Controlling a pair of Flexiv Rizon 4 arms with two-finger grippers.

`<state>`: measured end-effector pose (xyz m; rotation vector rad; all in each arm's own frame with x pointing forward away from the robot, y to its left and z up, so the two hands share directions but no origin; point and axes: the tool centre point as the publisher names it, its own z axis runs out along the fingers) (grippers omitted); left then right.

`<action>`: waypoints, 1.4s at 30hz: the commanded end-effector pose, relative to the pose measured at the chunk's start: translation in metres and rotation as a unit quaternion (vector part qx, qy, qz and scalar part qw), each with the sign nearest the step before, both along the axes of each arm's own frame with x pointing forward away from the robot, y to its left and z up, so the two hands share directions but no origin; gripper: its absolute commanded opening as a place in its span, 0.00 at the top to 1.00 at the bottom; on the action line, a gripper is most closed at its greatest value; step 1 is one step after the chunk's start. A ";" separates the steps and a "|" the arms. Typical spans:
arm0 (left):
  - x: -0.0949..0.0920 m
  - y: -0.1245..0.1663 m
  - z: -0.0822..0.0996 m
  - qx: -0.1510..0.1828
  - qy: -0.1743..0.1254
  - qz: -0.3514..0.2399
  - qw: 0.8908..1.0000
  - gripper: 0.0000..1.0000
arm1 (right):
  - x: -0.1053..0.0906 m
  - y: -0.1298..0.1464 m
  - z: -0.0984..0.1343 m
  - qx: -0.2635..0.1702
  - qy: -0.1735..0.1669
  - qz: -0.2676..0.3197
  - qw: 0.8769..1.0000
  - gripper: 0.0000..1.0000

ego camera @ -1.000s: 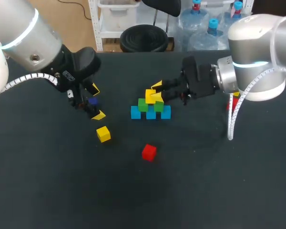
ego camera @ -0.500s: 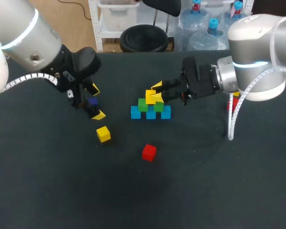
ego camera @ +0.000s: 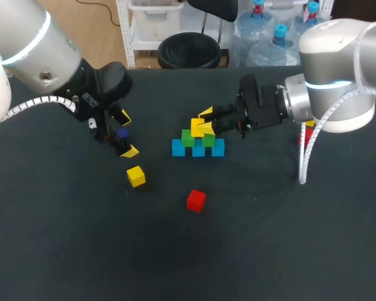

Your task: Place the blue cubes, place green cubes on the blue cubes, place the yellow cubes on the green cubes, then place the red cubes on the yellow cubes, and place purple cube on the red cubes.

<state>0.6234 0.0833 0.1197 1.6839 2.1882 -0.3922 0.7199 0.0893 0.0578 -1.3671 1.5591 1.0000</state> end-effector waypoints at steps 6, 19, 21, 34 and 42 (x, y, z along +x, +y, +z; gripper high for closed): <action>0.000 0.000 0.000 0.001 0.000 0.000 1.000 0.00 | 0.001 0.000 0.000 0.000 -0.001 0.000 1.000 0.84; 0.000 0.000 0.000 0.001 0.000 0.000 1.000 0.00 | 0.000 -0.001 -0.001 0.000 0.002 -0.001 1.000 0.55; 0.000 0.000 0.000 0.001 0.000 0.000 1.000 0.00 | 0.000 -0.001 -0.001 0.000 0.002 -0.001 1.000 0.48; 0.000 0.000 0.000 0.001 0.000 0.000 1.000 0.00 | -0.005 -0.008 0.013 0.000 -0.003 -0.001 1.000 0.00; 0.000 0.000 0.000 0.001 0.000 0.000 1.000 0.00 | -0.017 -0.030 0.037 -0.013 -0.013 -0.002 1.000 0.00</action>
